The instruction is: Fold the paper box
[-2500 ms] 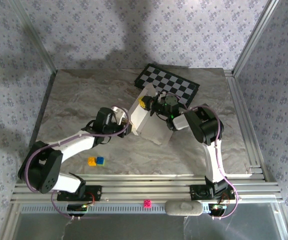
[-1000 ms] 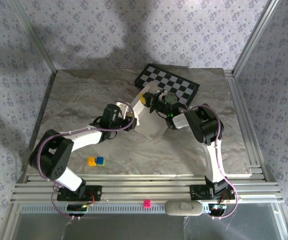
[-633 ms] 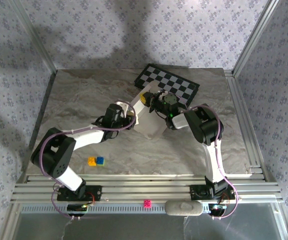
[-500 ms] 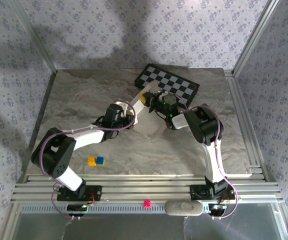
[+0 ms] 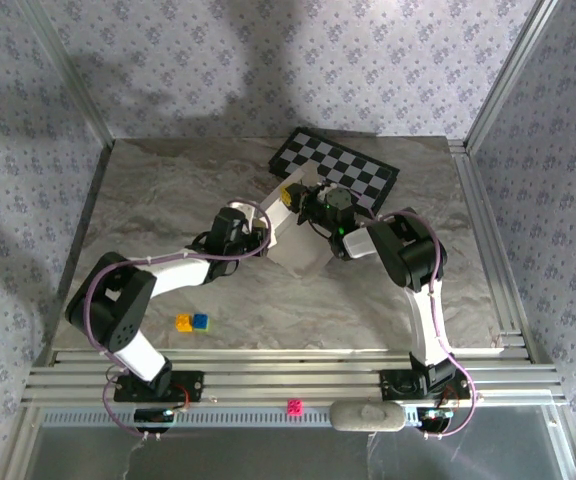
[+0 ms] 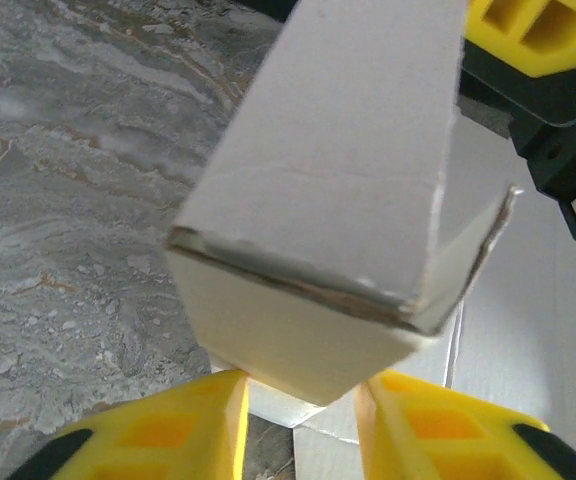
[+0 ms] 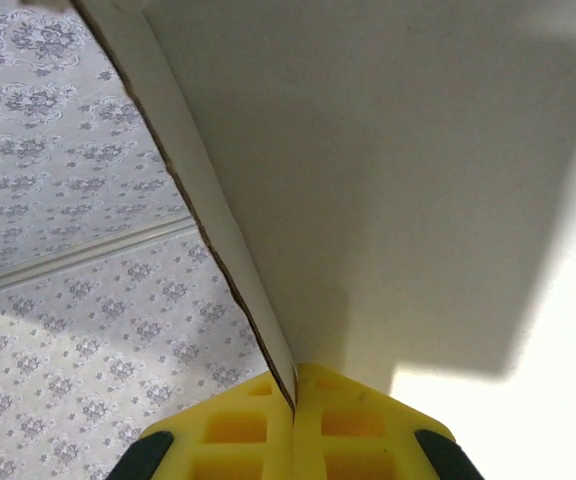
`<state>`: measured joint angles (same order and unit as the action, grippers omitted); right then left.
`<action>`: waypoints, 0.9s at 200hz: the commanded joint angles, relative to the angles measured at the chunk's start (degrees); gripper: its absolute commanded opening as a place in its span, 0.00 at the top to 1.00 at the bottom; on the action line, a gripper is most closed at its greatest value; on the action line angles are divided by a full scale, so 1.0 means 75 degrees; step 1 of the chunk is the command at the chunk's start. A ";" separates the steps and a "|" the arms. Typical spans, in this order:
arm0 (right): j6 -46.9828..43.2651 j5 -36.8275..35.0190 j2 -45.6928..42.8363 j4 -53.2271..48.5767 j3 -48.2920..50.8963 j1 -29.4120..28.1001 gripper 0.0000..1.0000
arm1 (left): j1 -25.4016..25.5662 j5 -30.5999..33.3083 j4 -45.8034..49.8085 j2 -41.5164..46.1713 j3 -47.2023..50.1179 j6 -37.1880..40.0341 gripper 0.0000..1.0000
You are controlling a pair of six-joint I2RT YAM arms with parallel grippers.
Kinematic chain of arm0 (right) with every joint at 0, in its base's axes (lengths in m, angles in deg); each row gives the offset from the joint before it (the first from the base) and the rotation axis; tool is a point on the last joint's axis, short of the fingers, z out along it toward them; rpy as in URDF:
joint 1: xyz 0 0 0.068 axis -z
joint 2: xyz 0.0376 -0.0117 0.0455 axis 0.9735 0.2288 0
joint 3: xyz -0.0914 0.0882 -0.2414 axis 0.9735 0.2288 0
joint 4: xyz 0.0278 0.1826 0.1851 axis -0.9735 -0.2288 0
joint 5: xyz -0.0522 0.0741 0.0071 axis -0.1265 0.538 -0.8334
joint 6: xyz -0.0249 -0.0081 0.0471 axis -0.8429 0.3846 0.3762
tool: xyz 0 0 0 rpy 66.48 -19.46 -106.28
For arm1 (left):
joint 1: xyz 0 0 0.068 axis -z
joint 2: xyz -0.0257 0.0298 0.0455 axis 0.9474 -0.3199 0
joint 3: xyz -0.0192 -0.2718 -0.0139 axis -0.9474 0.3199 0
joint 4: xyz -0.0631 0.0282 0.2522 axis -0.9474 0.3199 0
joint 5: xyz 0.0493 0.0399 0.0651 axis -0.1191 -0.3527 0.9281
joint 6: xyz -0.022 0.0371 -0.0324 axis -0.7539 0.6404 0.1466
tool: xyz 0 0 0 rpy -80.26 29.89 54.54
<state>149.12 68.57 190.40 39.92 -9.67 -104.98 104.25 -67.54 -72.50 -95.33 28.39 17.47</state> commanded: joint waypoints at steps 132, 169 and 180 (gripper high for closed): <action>0.0372 -0.0326 -0.0526 -0.0984 0.0180 -0.0408 1.00 | 0.0159 0.2089 0.0744 -0.0777 -0.1282 -0.0119 1.00; 0.0405 -0.0408 -0.0655 -0.1331 0.0186 -0.0446 1.00 | 0.0278 0.2737 0.1244 -0.1055 -0.1643 -0.0177 1.00; 0.0425 -0.0422 -0.0690 -0.1405 0.0201 -0.0446 1.00 | 0.0297 0.2844 0.1412 -0.1136 -0.1743 -0.0190 1.00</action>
<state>150.79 62.13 187.15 34.15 -9.07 -105.96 105.89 -50.16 -64.70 -101.74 18.55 16.73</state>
